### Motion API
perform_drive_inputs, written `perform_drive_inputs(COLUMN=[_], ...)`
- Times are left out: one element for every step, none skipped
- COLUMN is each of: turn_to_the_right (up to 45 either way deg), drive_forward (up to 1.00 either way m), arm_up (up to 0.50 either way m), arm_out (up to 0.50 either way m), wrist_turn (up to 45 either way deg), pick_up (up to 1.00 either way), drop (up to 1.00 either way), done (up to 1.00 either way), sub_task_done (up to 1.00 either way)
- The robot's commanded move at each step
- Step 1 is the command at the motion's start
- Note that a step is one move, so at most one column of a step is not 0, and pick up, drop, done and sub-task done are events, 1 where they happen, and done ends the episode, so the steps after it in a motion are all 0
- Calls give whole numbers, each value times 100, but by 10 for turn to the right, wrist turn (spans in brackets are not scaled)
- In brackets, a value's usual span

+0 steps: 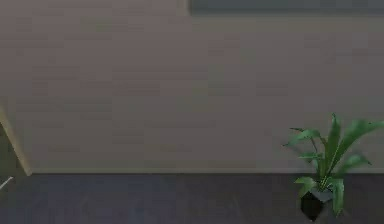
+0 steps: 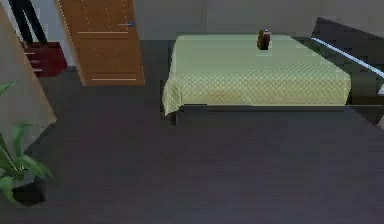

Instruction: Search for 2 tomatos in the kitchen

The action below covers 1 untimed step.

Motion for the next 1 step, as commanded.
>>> perform_drive_inputs(turn_to_the_right=[-450], drive_forward=[0], arm_up=[0], arm_out=[0], wrist_turn=[0], pick_up=[0], drop=[0], done=[0], sub_task_done=[0])
